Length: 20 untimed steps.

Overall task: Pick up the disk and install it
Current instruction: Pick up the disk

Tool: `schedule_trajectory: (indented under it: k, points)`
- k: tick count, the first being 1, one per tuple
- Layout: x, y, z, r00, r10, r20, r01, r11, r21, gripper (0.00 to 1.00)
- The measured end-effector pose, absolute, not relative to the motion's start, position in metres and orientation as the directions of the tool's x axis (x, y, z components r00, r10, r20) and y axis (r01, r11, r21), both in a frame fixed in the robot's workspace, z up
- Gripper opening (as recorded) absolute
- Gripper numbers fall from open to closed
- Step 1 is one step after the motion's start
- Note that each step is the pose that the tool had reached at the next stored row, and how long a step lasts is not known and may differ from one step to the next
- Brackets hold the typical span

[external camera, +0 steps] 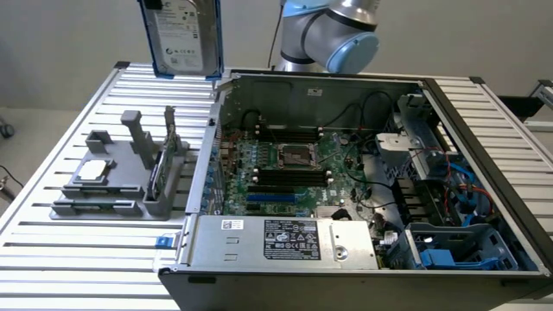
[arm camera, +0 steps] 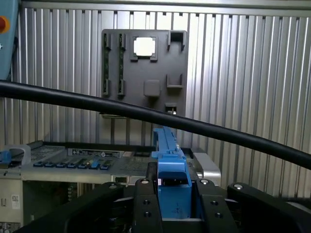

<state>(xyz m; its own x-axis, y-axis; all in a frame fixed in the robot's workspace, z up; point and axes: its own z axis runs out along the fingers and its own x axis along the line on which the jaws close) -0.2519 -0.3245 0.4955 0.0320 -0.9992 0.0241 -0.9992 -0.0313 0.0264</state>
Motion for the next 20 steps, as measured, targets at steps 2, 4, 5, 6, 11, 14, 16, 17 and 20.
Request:
schedule_trajectory:
  k: [2, 4, 5, 6, 11, 14, 16, 17, 20]
  points:
    - [-0.243, -0.325, 0.496, 0.033, -0.999, 0.024, -0.999, -0.032, 0.026, 0.33]
    - [-0.235, -0.326, 0.497, 0.034, -0.999, 0.024, -0.999, -0.033, 0.026, 0.33]
    - [-0.231, -0.327, 0.498, 0.034, -0.999, 0.024, -0.999, -0.034, 0.026, 0.33]
    - [-0.228, -0.328, 0.498, 0.034, -0.999, 0.024, -0.999, -0.034, 0.027, 0.33]
    - [-0.219, -0.343, 0.498, 0.035, -0.999, 0.025, -0.999, -0.034, 0.026, 0.33]
    - [-0.219, -0.354, 0.498, 0.034, -0.999, 0.027, -0.999, -0.034, 0.027, 0.33]
    - [-0.217, -0.359, 0.498, 0.034, -0.999, 0.029, -0.999, -0.034, 0.026, 0.33]
    - [-0.214, -0.360, 0.498, 0.035, -0.999, 0.029, -0.999, -0.034, 0.027, 0.33]
    - [-0.205, -0.361, 0.498, 0.036, -0.999, 0.030, -0.999, -0.035, 0.027, 0.33]
